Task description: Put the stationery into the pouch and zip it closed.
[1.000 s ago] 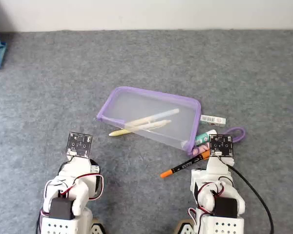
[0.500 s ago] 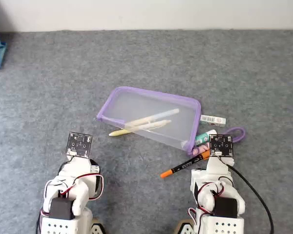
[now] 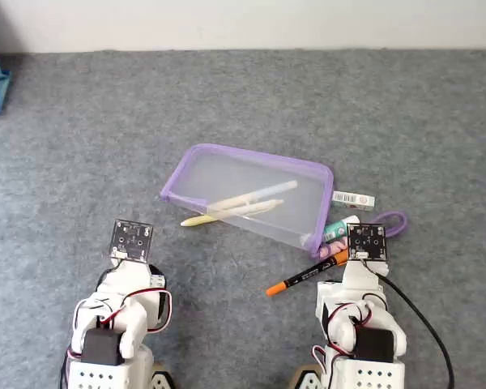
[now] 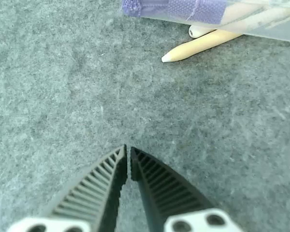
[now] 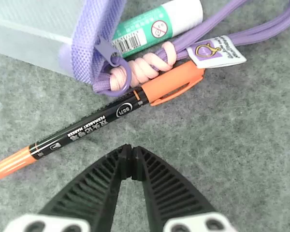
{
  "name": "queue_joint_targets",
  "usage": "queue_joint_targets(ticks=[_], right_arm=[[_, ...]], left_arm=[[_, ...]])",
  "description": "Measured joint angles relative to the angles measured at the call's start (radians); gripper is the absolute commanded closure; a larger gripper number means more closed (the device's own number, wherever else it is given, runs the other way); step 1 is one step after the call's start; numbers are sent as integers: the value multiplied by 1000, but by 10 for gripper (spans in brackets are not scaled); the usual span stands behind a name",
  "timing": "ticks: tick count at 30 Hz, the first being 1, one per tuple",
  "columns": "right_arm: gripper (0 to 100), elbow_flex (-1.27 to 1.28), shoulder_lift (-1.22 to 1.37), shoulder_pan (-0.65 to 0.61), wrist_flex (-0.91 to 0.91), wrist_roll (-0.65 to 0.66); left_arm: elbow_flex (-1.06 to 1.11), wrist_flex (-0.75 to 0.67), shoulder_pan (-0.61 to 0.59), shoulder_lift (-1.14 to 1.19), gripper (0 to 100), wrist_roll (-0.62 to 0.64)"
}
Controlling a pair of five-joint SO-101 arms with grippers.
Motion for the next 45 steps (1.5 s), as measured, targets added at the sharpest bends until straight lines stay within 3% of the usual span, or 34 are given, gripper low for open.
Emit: queue_joint_targets(ticks=[30,41,45], right_arm=[[989,0,0,-2,0,5],[988,0,0,-253,0,9],[987,0,0,-270,0,9]], left_arm=[[0,0,0,0,986,0],[0,0,0,0,986,0],[0,0,0,0,986,0]])
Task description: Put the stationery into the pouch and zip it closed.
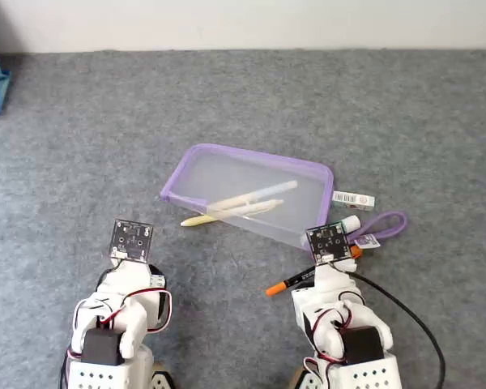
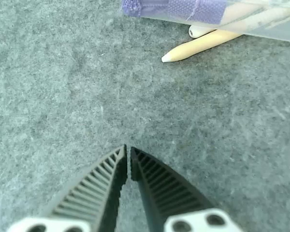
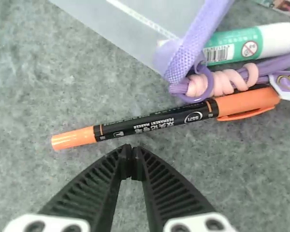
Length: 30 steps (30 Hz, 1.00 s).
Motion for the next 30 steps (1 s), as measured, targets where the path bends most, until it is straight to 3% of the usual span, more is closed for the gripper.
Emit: queue_joint_targets(ticks=[12,17,23,30], right_arm=[[991,0,0,218,0,0],[991,0,0,249,-2,0],[991,0,2,351,-180,0],[991,-31,2,356,-147,-43]], left_arm=[[0,0,0,0,986,0],[0,0,0,0,986,0],[0,0,0,0,986,0],[0,0,0,0,986,0]])
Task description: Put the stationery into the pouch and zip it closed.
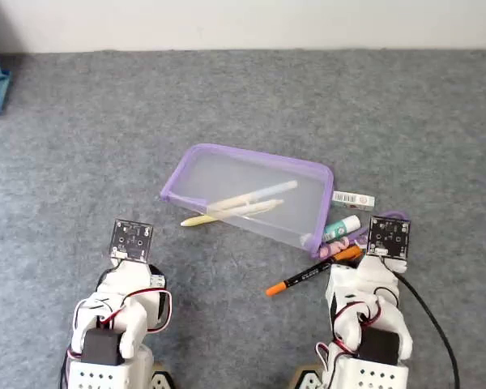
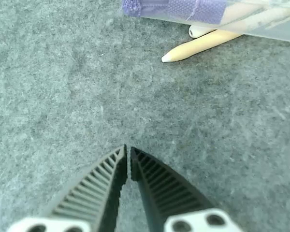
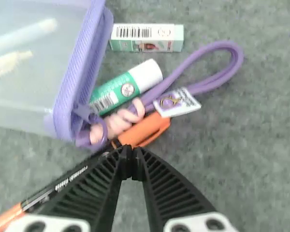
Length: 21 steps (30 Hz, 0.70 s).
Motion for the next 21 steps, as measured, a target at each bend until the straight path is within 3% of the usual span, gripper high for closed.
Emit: queue_joint_targets(ticks=[8,16,21], right_arm=[[991,-118,25,-3,64,38],[987,-442,488,-6,126,57],[987,-631,890,-5,84,204]], left_arm=[[0,0,0,0,986,0],[0,0,0,0,986,0],[0,0,0,0,986,0]])
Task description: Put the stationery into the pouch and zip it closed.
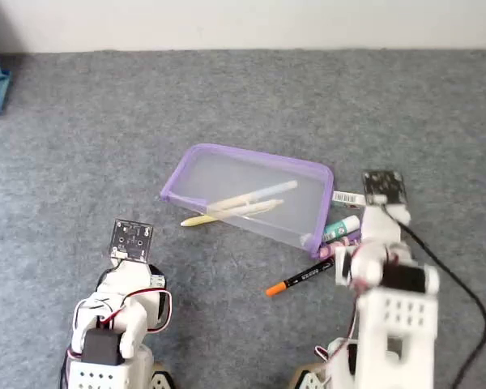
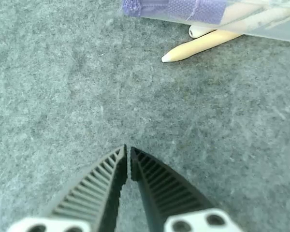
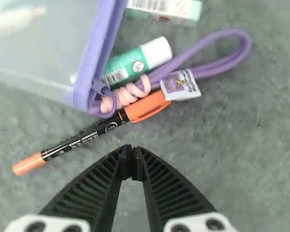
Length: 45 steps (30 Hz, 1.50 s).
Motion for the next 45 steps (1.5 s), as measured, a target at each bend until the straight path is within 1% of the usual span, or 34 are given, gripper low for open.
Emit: queue_joint_targets(ticks=[3,10,15,18,22,25,29,32,35,37,39,41,43,45], right_arm=[[990,-69,221,0,-54,63],[990,-273,631,0,-106,77],[990,-414,836,-130,-69,78],[990,-488,881,-245,-18,64],[990,-592,890,-364,8,-37],[990,-666,899,-419,6,-83],[987,-735,899,-471,14,-94],[987,-766,899,-479,81,-94],[987,-807,899,-473,218,2],[987,-827,899,-462,311,115],[987,-838,899,-423,379,233],[987,-839,899,-373,400,319],[987,-839,899,-321,399,345],[987,-839,899,-273,356,356]], left_arm=[[0,0,0,0,986,0],[0,0,0,0,986,0],[0,0,0,0,986,0],[0,0,0,0,986,0],[0,0,0,0,986,0],[0,0,0,0,986,0],[0,0,0,0,986,0],[0,0,0,0,986,0],[0,0,0,0,986,0],[0,0,0,0,986,0],[0,0,0,0,986,0],[0,0,0,0,986,0],[0,0,-2,0,986,0],[0,0,-2,0,986,0]])
